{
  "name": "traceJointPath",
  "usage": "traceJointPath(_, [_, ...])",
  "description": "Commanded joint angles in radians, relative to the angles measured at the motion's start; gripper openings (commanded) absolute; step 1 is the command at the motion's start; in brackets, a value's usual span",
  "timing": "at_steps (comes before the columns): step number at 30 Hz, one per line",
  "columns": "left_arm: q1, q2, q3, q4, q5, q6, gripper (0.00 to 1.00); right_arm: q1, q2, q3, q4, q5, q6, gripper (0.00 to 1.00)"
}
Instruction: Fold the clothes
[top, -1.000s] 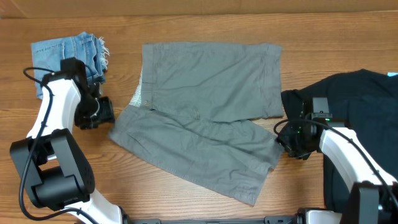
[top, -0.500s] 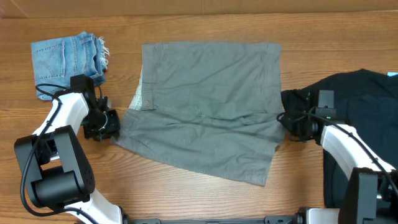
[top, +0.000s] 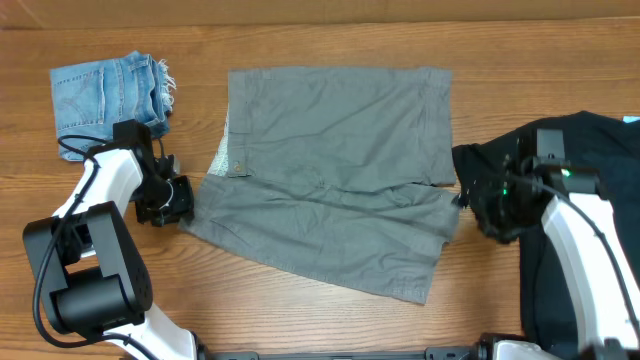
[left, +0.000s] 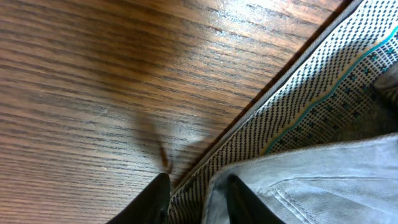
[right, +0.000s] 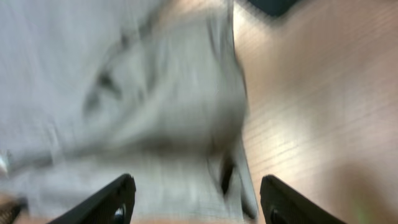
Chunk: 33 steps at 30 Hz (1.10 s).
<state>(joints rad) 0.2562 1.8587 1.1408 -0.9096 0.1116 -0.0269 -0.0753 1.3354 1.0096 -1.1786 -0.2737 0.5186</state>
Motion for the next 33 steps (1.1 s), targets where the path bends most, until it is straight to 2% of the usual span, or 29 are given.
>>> traceJointPath(1, [0.005,-0.026,0.024,-0.002,0.016,-0.003,0.27,0.072,-0.045,0.018,-0.087,-0.054,-0.014,0.67])
traceJointPath(2, [0.005,-0.026,0.024,-0.001,0.017,-0.003,0.28,0.101,-0.046,0.010,-0.109,-0.054,-0.007,0.67])
traceJointPath(4, [0.005,-0.026,0.024,0.000,0.017,-0.003,0.45,0.177,-0.046,-0.024,-0.127,-0.053,0.026,0.67])
traceJointPath(5, [0.005,-0.026,0.024,0.000,0.017,-0.003,0.49,0.219,-0.046,-0.051,-0.119,-0.050,0.056,0.67])
traceJointPath(12, [0.005,-0.026,0.027,-0.005,0.017,-0.003,0.49,0.418,-0.045,-0.269,0.014,-0.013,0.261,0.66])
traceJointPath(21, [0.005,-0.027,0.136,-0.107,0.020,-0.002,0.47,0.434,-0.041,-0.499,0.261,-0.016,0.325,0.67])
traceJointPath(24, [0.005,-0.027,0.165,-0.135,0.020,-0.002,0.48,0.434,-0.039,-0.531,0.290,-0.024,0.330,0.66])
traceJointPath(26, [0.005,-0.027,0.170,-0.144,0.020,-0.002,0.49,0.434,-0.037,-0.534,0.304,-0.024,0.332,0.58])
traceJointPath(28, [0.005,-0.027,0.170,-0.154,0.019,-0.002,0.49,0.434,-0.037,-0.534,0.313,-0.025,0.332,0.37])
traceJointPath(33, [0.005,-0.027,0.169,-0.171,0.019,0.005,0.49,0.434,-0.037,-0.526,0.294,-0.046,0.323,0.07])
